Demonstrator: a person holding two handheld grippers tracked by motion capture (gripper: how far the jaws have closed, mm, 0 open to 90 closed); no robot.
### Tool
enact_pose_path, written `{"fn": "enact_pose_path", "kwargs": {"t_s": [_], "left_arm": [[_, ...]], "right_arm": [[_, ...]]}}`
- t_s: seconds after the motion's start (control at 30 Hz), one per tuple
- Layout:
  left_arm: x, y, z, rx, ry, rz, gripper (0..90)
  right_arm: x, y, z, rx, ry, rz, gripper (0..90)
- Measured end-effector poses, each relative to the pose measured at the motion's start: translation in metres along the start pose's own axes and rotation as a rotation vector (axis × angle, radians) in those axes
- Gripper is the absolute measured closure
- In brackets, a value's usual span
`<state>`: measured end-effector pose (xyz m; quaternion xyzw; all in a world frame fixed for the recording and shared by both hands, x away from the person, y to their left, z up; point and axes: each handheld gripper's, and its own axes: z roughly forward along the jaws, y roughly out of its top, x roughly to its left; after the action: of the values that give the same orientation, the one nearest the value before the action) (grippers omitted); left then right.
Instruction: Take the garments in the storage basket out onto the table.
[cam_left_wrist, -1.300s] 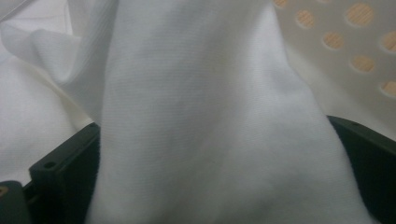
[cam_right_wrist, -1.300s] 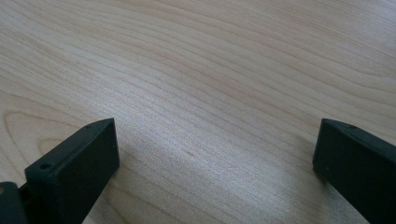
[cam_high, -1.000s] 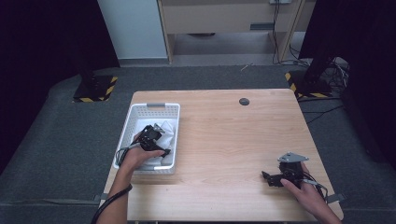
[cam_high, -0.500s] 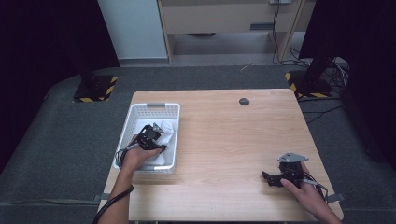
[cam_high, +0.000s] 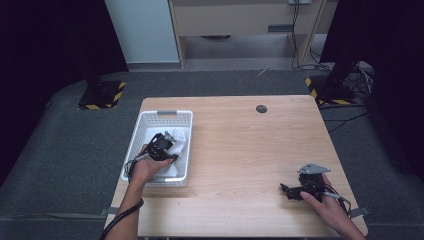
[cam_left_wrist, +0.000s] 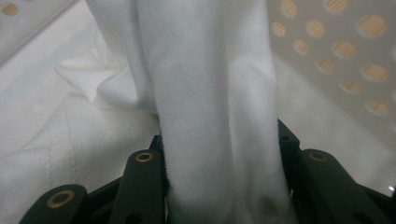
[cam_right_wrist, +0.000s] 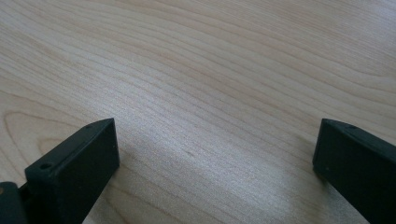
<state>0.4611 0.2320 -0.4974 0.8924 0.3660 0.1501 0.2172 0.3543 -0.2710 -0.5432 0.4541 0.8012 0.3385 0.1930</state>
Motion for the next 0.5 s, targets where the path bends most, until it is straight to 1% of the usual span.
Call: {"fn": "enact_pose_path", "kwargs": {"t_s": [0.5], "left_arm": [[-0.001, 0.004, -0.013, -0.049, 0.005, -0.004, 59.7]], "right_arm": [[0.0, 0.0, 0.0, 0.0, 0.0, 0.0, 0.3]]}}
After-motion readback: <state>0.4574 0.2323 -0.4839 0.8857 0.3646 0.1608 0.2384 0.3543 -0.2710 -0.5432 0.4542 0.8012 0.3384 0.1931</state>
